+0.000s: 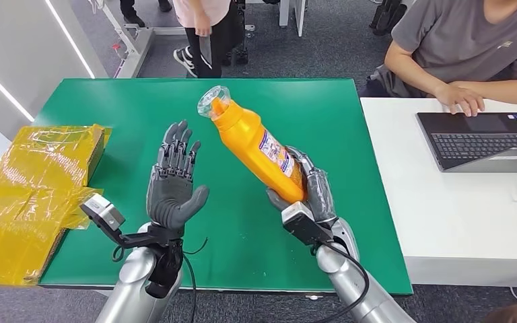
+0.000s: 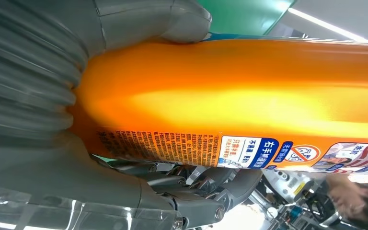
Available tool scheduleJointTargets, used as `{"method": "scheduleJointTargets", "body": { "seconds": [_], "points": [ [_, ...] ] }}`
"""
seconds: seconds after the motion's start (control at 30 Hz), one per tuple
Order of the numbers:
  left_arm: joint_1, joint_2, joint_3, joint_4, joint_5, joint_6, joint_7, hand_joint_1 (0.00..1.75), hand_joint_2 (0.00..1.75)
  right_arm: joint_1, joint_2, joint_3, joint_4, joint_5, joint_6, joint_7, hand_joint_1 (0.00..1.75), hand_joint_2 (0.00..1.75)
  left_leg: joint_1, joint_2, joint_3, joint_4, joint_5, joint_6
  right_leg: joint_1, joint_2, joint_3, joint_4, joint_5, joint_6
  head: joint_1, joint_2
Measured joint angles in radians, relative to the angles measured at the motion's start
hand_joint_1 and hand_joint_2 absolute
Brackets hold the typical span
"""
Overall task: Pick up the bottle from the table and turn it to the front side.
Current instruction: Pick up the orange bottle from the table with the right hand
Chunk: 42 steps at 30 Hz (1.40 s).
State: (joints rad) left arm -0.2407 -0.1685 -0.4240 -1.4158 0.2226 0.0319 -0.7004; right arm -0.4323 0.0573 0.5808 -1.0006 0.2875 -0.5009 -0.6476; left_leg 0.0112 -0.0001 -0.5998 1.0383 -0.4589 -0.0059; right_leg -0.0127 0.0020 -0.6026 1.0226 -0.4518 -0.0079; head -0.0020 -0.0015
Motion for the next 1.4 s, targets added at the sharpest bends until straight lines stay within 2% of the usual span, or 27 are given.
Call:
{"method": "scheduleJointTargets", "body": {
  "seconds": [0.33, 0.63, 1.0, 1.23, 1.4],
  "points": [
    [0.001, -0.005, -0.012, 0.026, -0.018, -0.038, 0.0, 0.0, 1.75, 0.011, 0.013, 0.026, -0.025, 0.069, 0.005, -0.011, 1.75, 1.75, 0.0, 0.0, 0.0, 0.0, 0.0, 0.0, 0.0, 0.0, 0.0, 0.0, 0.0, 0.0, 0.0, 0.0],
    [0.0, -0.011, -0.01, 0.037, -0.039, -0.039, 0.0, 0.0, 1.75, 0.015, 0.036, 0.048, -0.066, 0.124, 0.061, -0.034, 1.75, 1.75, 0.0, 0.0, 0.0, 0.0, 0.0, 0.0, 0.0, 0.0, 0.0, 0.0, 0.0, 0.0, 0.0, 0.0],
    [0.02, -0.011, 0.022, 0.037, -0.065, -0.02, 0.0, 0.0, 1.75, -0.005, 0.047, 0.053, -0.02, 0.194, 0.2, 0.072, 1.75, 1.75, 0.0, 0.0, 0.0, 0.0, 0.0, 0.0, 0.0, 0.0, 0.0, 0.0, 0.0, 0.0, 0.0, 0.0],
    [0.028, -0.011, 0.039, 0.036, -0.069, -0.019, 0.0, 0.0, 1.75, -0.007, 0.048, 0.053, 0.006, 0.218, 0.226, 0.087, 1.75, 1.75, 0.0, 0.0, 0.0, 0.0, 0.0, 0.0, 0.0, 0.0, 0.0, 0.0, 0.0, 0.0, 0.0, 0.0],
    [0.03, -0.011, 0.053, 0.036, -0.074, -0.02, 0.0, 0.0, 1.75, -0.018, 0.049, 0.054, 0.02, 0.253, 0.287, 0.094, 1.75, 1.75, 0.0, 0.0, 0.0, 0.0, 0.0, 0.0, 0.0, 0.0, 0.0, 0.0, 0.0, 0.0, 0.0, 0.0]
  ]
}}
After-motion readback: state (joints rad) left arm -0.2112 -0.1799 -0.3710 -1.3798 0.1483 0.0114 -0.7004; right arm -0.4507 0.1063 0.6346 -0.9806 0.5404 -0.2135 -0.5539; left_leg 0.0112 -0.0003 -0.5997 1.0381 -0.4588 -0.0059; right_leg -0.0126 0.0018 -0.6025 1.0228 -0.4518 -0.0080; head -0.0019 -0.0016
